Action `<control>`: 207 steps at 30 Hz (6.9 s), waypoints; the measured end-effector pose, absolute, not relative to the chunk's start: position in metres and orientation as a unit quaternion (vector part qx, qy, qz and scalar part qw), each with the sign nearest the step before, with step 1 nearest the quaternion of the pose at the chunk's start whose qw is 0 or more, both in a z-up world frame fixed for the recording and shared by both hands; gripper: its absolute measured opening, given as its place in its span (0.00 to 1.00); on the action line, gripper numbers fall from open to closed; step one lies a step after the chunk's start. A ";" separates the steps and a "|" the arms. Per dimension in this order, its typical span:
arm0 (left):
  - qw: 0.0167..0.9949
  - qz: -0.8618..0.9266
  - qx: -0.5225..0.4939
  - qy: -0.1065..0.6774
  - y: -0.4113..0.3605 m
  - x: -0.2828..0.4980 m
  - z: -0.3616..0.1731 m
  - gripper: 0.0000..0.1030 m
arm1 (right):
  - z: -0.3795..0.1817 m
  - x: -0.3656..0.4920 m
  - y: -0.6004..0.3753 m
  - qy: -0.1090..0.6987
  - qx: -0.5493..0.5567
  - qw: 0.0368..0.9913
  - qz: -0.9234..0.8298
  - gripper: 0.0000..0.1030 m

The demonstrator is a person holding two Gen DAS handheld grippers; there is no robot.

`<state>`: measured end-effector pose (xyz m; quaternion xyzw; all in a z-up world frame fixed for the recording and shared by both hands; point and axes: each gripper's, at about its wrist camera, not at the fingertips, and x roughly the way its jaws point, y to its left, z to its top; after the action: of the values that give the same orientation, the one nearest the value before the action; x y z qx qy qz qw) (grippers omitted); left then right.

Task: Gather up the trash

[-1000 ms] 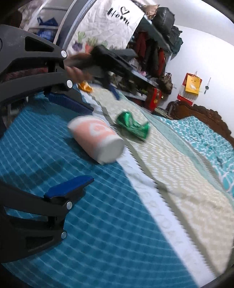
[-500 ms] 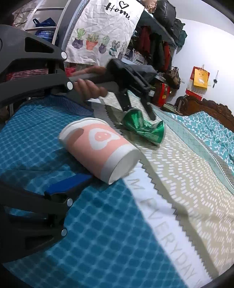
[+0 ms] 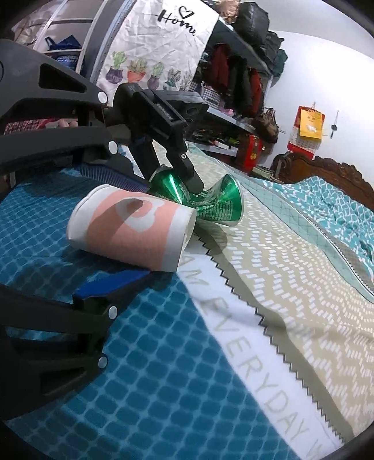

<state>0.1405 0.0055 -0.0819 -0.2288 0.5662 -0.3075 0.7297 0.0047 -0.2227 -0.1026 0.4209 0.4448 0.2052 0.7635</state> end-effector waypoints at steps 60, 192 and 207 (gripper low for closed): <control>0.702 -0.416 0.039 0.577 -0.564 0.130 -0.064 0.73 | -0.088 -0.088 -0.662 0.295 0.373 0.863 -0.169 0.64; 0.917 -0.221 0.160 0.291 -0.179 -0.131 0.044 0.92 | 0.018 -0.304 -0.302 0.121 0.293 0.918 -0.236 0.97; 0.914 -0.204 0.168 0.308 -0.183 -0.125 0.037 0.92 | 0.015 -0.300 -0.304 0.129 0.299 0.916 -0.233 0.97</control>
<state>-0.1250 -0.1827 0.0374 0.1676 0.3077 -0.2036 0.9142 -0.3001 -0.3044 0.0149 0.2992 0.1288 -0.2330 0.9163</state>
